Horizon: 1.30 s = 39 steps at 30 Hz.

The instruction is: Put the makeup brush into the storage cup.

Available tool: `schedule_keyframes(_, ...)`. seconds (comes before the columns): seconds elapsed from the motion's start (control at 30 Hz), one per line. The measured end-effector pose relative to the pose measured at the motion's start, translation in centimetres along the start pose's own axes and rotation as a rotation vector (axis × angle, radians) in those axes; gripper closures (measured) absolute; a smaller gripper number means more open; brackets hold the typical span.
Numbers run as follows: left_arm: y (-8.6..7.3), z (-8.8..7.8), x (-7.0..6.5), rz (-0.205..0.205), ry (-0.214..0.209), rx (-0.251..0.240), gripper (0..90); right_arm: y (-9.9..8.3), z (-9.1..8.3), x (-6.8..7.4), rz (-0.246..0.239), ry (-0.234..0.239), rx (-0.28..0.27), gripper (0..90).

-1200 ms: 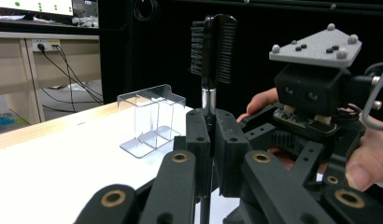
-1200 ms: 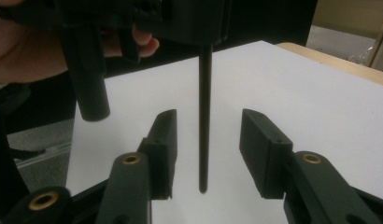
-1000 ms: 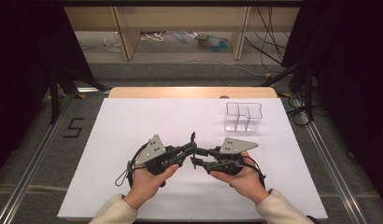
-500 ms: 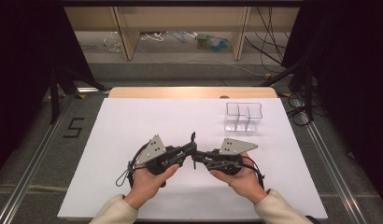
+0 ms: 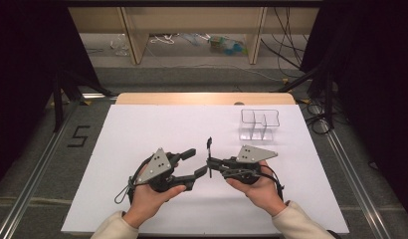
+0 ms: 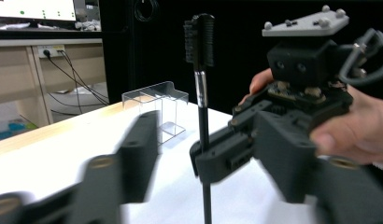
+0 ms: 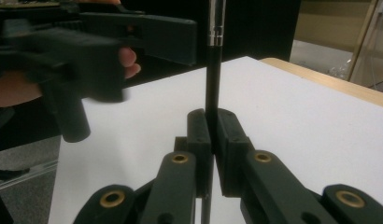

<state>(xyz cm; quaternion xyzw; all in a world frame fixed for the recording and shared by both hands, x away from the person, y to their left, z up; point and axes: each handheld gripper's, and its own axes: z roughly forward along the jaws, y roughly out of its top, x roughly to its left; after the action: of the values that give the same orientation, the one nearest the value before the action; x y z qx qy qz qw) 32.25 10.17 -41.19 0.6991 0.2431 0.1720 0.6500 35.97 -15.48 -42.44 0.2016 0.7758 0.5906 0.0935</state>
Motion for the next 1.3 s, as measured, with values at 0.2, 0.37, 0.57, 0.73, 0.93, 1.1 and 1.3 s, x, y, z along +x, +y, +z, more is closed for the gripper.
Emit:
schedule_keyframes(0.2, -0.7, -1.5, -0.1, 0.021, 0.039, 0.031, 16.3, 0.1, -0.2, -0.3, 0.016, -0.011, -0.028, 85.9)
schedule_keyframes(0.37, -0.8, -2.8, 0.4, 0.025, 0.065, 0.027, 15.5, 0.2, -0.5, -0.7, -0.001, -0.033, -0.025, 85.9)
schedule_keyframes(0.57, -1.0, -4.0, 1.0, 0.016, 0.066, 0.009, 14.8, 0.3, -0.7, -0.8, 0.002, -0.041, -0.036, 85.9)
schedule_keyframes(0.73, -1.0, -4.9, 1.4, 0.028, 0.077, -0.003, 14.8, 0.4, -0.9, -0.9, 0.003, -0.052, -0.038, 85.9)
schedule_keyframes(0.93, -1.7, -6.3, 1.7, 0.017, 0.102, -0.001, 15.0, 0.4, -1.2, -1.2, 0.018, -0.053, -0.031, 85.9)
schedule_keyframes(1.1, -2.1, -7.3, 2.0, 0.018, 0.122, 0.001, 15.2, 0.4, -1.4, -1.5, -0.005, -0.076, -0.047, 85.9)
schedule_keyframes(1.3, -2.6, -8.4, 2.5, 0.015, 0.163, 0.004, 15.2, 0.4, -1.5, -1.6, 0.011, -0.070, -0.043, 85.9)
